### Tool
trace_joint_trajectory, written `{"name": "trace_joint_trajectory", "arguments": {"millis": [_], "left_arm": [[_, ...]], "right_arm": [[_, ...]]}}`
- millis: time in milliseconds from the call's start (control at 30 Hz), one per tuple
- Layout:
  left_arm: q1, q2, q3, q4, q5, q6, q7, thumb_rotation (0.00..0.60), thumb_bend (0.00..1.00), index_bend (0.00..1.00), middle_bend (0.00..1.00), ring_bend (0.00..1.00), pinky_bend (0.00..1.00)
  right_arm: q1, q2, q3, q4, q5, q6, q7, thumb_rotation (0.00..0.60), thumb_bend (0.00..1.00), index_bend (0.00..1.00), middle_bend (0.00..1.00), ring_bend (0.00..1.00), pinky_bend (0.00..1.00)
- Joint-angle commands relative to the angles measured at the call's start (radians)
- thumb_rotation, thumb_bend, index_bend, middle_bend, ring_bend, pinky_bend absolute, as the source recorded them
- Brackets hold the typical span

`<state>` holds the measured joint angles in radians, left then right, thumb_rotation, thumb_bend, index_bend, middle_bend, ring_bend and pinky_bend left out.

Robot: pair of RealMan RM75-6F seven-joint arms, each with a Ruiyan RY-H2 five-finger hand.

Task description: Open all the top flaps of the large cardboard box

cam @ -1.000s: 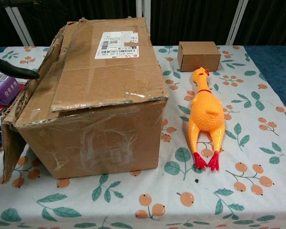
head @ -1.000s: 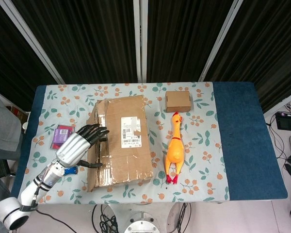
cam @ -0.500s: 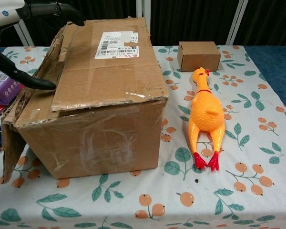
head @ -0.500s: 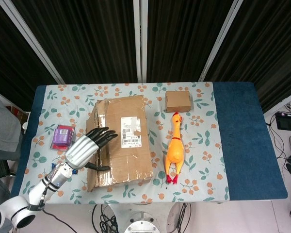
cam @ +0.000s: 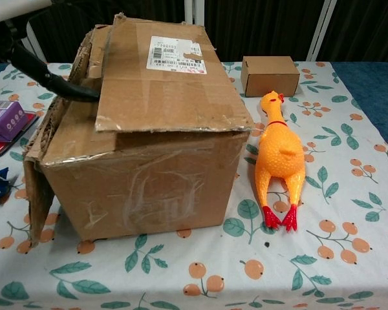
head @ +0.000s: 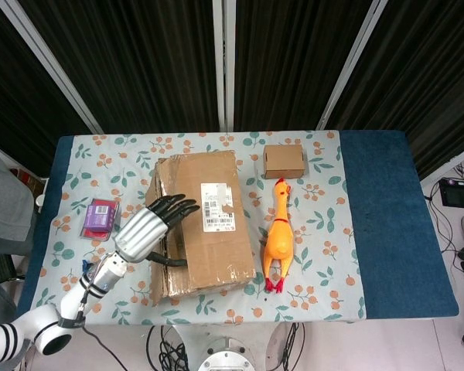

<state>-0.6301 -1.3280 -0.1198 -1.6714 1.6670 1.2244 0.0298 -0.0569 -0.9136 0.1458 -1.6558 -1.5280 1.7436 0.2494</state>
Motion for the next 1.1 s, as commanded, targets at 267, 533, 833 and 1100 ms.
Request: {"name": "trace_joint_trajectory", "arguments": {"millis": [267, 533, 833, 1100], "left_arm": [[-0.016, -0.083, -0.081, 0.008, -0.024, 0.087, 0.057, 0.416, 0.02, 0.10, 0.10, 0.10, 0.19], [-0.079, -0.169, -0.161, 0.027, -0.054, 0.094, 0.083, 0.422, 0.02, 0.10, 0.04, 0.05, 0.19], [-0.176, -0.274, -0.239, 0.079, -0.080, 0.088, 0.093, 0.420, 0.02, 0.08, 0.00, 0.03, 0.18], [-0.255, -0.387, -0.268, 0.138, -0.125, 0.060, 0.104, 0.422, 0.02, 0.08, 0.00, 0.03, 0.18]], "right_arm": [[0.002, -0.012, 0.002, 0.029, 0.009, -0.009, 0.030, 0.600, 0.05, 0.00, 0.00, 0.00, 0.00], [-0.005, -0.014, 0.004, 0.043, 0.010, 0.002, 0.051, 0.600, 0.05, 0.00, 0.00, 0.00, 0.00], [-0.017, -0.016, 0.007, 0.067, 0.016, 0.017, 0.089, 0.600, 0.05, 0.00, 0.00, 0.00, 0.00], [-0.014, -0.026, 0.006, 0.089, 0.017, 0.007, 0.108, 0.600, 0.05, 0.00, 0.00, 0.00, 0.00]]}}
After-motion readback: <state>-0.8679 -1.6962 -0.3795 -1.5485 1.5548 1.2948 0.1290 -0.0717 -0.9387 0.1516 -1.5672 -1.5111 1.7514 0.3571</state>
